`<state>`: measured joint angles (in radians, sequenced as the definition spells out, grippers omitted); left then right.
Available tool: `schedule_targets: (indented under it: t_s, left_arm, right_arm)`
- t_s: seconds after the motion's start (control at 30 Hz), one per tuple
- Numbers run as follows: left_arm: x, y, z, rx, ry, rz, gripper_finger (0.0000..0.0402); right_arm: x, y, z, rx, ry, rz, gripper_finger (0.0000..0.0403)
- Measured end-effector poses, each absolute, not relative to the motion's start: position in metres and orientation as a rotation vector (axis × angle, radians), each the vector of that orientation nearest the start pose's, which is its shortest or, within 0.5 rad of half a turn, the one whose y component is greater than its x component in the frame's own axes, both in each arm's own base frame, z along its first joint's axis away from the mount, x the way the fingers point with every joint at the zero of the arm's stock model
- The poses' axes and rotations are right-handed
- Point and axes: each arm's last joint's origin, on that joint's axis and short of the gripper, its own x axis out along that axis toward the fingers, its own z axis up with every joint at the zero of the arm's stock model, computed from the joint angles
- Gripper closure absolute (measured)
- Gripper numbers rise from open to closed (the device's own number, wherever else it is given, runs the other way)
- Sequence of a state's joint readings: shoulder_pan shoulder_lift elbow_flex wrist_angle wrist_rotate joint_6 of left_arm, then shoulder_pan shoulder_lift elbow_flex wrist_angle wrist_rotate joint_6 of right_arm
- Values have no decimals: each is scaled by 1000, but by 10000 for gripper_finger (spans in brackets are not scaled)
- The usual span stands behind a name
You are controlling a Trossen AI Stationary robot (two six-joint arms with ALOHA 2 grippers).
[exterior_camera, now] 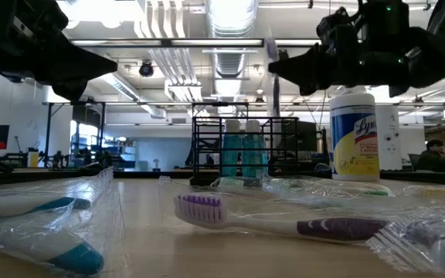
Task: Pick & Place toothbrushing station
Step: Put the top violet toothbrush into the black organizer
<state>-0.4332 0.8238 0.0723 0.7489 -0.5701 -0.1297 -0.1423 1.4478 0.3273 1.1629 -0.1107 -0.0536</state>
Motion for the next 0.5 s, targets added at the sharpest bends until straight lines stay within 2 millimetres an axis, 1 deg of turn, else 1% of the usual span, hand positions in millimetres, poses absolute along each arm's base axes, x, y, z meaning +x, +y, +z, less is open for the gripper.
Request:
schedule_targets:
  t_s: [0.27, 0.5]
  left_arm:
    - [145, -50, 173, -130, -6, 137, 386]
    - [145, -50, 173, -134, -6, 137, 393]
  right_arm:
    - [238, -32, 153, -6, -50, -67, 390]
    - [245, -33, 140, 9, -10, -83, 390]
